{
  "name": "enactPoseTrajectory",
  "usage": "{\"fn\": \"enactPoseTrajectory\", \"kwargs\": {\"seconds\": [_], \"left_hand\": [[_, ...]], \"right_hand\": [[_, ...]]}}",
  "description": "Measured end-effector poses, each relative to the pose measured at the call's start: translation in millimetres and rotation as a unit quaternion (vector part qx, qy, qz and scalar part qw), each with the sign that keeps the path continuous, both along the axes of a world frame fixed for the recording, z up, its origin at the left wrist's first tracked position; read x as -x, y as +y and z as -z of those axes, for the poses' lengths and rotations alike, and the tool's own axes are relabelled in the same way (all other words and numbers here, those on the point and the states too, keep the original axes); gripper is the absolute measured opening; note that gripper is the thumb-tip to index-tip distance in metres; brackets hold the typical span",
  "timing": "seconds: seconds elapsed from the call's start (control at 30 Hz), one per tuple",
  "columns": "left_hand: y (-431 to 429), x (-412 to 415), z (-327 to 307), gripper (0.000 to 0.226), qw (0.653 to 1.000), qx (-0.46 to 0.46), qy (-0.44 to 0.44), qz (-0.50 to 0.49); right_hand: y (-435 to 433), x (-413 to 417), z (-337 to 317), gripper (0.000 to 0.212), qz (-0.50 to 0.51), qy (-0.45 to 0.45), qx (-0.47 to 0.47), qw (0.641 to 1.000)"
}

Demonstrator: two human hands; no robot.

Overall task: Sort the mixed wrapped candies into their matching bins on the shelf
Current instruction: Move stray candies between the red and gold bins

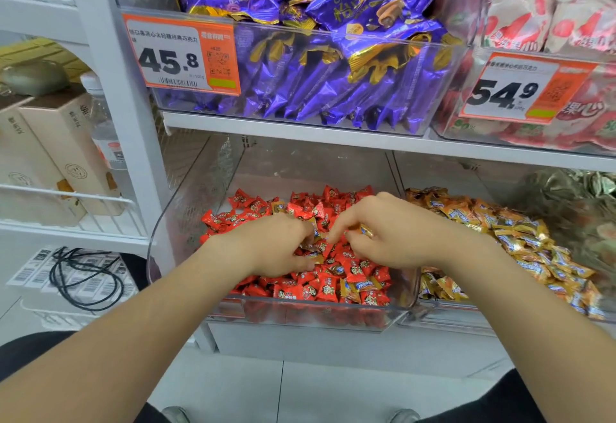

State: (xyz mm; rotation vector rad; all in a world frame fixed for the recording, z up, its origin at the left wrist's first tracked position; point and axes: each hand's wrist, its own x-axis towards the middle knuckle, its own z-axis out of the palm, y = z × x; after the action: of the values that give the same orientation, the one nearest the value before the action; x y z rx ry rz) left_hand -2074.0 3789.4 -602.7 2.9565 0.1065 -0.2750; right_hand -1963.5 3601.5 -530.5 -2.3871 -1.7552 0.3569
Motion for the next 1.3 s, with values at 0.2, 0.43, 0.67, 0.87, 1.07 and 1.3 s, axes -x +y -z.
{"fn": "enactPoseTrajectory", "kwargs": {"seconds": [0.2,0.43,0.67,0.87,1.07,1.3], "left_hand": [[-6.2,-2.0,2.4,0.018,0.998,-0.030,-0.053,0.008],[-0.6,-0.2,1.3,0.024,0.999,-0.023,-0.024,0.009],[-8.2,3.7,0.4,0.019,0.997,-0.020,-0.076,0.004],[-9.0,6.7,-8.1,0.025,0.985,0.103,-0.133,-0.029],[-15.6,7.2,-13.6,0.006,0.963,0.212,-0.159,-0.035],[-17.8,7.0,-21.8,0.016,0.934,0.285,-0.179,-0.117]], "right_hand": [[-12.8,12.6,-10.1,0.020,-0.031,-0.006,0.113,0.993],[-6.5,15.4,5.5,0.057,-0.023,-0.132,0.160,0.978],[-4.4,14.5,13.0,0.037,-0.027,-0.101,0.155,0.982],[-14.1,5.6,6.5,0.045,0.044,-0.039,-0.021,0.998],[-13.5,9.4,2.5,0.039,0.115,-0.040,-0.106,0.987],[-2.9,5.0,20.0,0.045,0.064,-0.138,-0.032,0.988]]}}
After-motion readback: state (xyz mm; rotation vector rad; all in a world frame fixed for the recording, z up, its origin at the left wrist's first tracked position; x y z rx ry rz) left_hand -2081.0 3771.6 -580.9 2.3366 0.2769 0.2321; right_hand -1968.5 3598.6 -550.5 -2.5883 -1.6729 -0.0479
